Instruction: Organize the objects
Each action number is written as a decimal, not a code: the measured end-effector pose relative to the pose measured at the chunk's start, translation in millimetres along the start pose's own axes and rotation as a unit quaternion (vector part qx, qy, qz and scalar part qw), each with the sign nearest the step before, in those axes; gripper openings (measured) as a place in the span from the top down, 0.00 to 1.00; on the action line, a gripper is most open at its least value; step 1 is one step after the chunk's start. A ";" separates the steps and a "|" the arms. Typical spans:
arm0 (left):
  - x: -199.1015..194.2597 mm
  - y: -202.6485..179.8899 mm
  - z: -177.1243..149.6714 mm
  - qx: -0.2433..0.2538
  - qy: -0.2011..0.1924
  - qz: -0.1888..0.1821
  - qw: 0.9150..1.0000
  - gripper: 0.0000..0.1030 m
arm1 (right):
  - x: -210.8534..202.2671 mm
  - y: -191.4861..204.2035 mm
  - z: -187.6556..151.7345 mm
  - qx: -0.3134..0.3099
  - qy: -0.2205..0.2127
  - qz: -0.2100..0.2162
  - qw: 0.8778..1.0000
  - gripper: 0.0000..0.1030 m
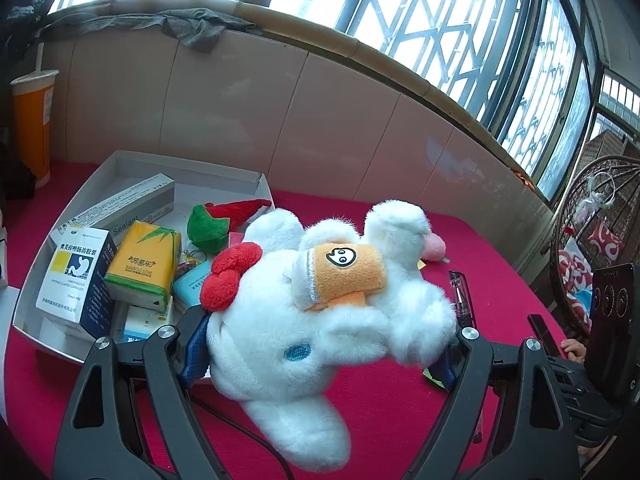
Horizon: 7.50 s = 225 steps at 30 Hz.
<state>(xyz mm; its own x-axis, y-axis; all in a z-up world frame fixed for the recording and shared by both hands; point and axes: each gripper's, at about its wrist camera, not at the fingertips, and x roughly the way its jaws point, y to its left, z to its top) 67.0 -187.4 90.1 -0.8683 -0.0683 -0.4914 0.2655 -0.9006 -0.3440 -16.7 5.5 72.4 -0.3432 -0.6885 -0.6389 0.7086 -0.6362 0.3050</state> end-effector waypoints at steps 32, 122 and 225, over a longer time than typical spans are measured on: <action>4.5 118.3 107.5 -0.056 -0.032 0.114 0.991 0.17 | 106.2 78.4 78.9 -0.043 0.062 0.061 0.995 0.93; 91.9 -100.0 -87.9 0.268 0.226 -0.044 0.935 0.00 | -0.2 -143.3 -45.5 0.171 -0.014 -0.218 0.961 0.23; 90.3 -99.8 -86.9 0.266 0.226 -0.042 0.936 0.00 | -1.2 -146.5 -52.7 0.157 -0.013 -0.226 0.961 0.13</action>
<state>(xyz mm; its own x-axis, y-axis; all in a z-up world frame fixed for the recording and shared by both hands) -1.5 -66.4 10.5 -0.5786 0.0920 -0.8104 -0.1467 -0.9892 -0.0075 -87.7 117.9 -8.8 -0.5895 -0.3233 -0.7402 0.2641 -0.9432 0.2016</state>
